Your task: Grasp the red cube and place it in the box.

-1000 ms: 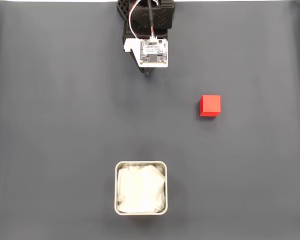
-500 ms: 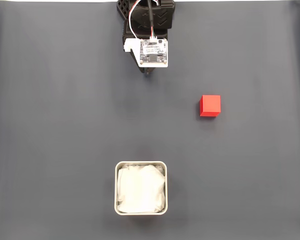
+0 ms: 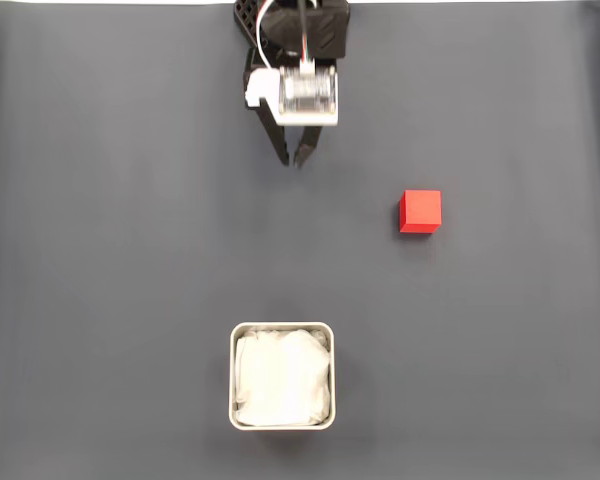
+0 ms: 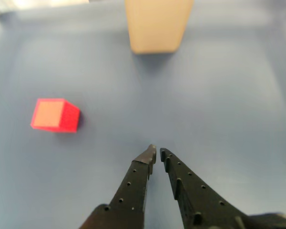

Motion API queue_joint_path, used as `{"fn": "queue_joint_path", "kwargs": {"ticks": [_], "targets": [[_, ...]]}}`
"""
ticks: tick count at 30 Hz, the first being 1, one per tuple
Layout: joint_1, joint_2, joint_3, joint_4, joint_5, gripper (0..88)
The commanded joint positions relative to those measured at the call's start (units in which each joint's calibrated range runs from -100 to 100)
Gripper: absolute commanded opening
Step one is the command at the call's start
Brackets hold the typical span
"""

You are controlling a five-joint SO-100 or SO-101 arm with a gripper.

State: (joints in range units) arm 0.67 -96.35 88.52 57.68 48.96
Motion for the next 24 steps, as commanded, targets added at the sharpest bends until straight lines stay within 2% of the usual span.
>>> {"fn": "queue_joint_path", "kwargs": {"ticks": [1,8,14,24], "targets": [[-0.3,5.7,-15.2,-5.1,-0.5,0.0],[0.0,17.3,-38.4,-3.5,0.7,0.0],[0.1,27.9,-52.6,5.8,2.0,0.0],[-0.3,37.5,-61.1,13.2,2.9,0.0]]}}
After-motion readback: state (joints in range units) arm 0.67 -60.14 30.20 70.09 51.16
